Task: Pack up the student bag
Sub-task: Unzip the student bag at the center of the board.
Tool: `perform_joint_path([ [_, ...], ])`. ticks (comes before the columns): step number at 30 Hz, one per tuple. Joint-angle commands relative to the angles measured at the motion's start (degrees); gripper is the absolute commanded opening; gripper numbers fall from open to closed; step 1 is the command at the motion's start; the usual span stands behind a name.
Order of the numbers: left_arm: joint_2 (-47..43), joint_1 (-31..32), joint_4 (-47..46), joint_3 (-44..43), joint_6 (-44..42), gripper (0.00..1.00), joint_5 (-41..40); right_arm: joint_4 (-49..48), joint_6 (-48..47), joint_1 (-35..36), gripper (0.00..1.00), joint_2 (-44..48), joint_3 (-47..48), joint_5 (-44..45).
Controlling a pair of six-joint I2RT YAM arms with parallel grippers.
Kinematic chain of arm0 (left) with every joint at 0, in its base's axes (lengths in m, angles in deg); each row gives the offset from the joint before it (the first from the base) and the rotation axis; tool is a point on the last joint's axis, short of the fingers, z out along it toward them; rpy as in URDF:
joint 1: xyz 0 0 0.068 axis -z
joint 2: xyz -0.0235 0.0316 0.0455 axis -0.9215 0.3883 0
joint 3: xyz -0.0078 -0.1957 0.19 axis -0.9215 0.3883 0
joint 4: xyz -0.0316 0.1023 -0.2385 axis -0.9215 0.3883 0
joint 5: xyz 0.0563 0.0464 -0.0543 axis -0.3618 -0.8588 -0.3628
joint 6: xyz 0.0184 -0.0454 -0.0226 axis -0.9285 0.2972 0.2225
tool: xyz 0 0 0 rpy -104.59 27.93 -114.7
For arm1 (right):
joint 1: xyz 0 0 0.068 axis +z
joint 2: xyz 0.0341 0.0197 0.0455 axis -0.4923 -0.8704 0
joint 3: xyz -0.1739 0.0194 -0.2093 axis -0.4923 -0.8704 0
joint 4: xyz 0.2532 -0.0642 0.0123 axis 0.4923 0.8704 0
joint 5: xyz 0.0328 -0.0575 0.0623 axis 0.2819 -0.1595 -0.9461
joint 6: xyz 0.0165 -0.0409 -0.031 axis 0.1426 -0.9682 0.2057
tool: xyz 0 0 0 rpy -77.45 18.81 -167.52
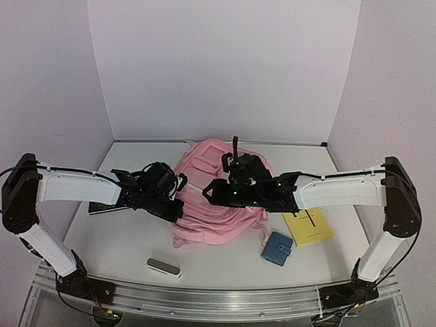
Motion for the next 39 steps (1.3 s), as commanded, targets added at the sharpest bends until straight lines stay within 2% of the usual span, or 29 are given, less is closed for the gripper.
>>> perform_joint_path([
  [1,-1.81,0.11,0.82,-0.91,0.97,0.01,-0.39,-1.12,-8.71,2.05,0.42,1.19,-0.21,3.81],
  [5,-5.74,0.08,0.08,0.66,2.02,0.0,-1.08,-1.62,-15.7,4.59,0.44,0.42,0.13,6.48],
  [9,-10.99,0.06,-2.05,2.0,2.55,0.0,-0.46,-7.23,-19.42,5.29,0.38,-0.6,-1.96,4.5],
  [14,-15.3,0.07,-3.2,1.88,2.83,0.0,0.81,-12.4,-23.11,5.31,0.38,-2.89,-2.83,3.33],
  [25,-17.04,-0.01,-2.84,1.88,2.52,0.0,1.68,-13.19,-29.45,5.33,0.4,-9.42,0.44,8.64],
  [30,-17.19,-0.01,-3.35,1.63,2.3,0.0,1.67,-13.02,-30.35,5.61,0.37,-11.62,1.65,15.4],
  [34,-17.39,0.03,-3.02,0.99,1.79,0.0,1.68,-12.88,-30.66,5.63,0.31,-13.14,2.83,17.71],
  [36,-17.48,0.01,-2.71,0.77,1.54,0.0,1.68,-12.77,-30.74,5.6,0.24,-13.64,3.14,18.97],
  [39,-17.59,-0.01,-1.93,0.83,0.9,0.0,0.55,-12.75,-30.53,5.6,0.08,-13.04,2.8,20.48],
])
